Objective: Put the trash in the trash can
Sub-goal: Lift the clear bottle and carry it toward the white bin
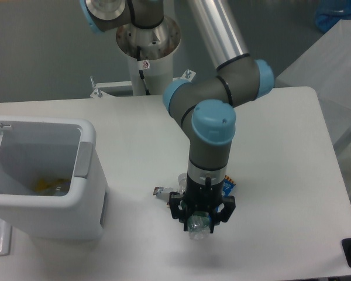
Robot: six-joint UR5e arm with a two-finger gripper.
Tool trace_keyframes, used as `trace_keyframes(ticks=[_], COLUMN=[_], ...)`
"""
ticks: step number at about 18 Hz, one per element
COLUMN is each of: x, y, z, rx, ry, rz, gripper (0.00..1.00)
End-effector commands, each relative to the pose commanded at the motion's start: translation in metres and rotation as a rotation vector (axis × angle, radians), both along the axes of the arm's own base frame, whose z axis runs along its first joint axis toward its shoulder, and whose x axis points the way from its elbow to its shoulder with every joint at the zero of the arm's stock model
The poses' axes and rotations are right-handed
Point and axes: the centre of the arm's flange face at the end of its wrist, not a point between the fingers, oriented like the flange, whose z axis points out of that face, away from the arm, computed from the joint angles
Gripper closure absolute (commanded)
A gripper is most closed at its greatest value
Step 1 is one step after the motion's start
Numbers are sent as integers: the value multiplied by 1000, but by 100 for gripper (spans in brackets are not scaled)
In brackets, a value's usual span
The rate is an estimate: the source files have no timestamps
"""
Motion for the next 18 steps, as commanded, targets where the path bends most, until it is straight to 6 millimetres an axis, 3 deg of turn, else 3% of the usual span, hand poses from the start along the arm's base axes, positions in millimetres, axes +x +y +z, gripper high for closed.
trace_keyframes(ticks=[2,5,7,11,13,16,18], x=[-7,-18,-23,-27,-26,-13,-2], y=[1,-6,-8,-8,-8,-5,-14], z=[21,71,90,122,128,140,163], rx=[61,164,197,281,307,375,407], ry=[-10,-17,-16,-48,-74,-181,-182], rz=[14,83,121,155,164,181,179], gripper=[38,38,38,38,38,38,38])
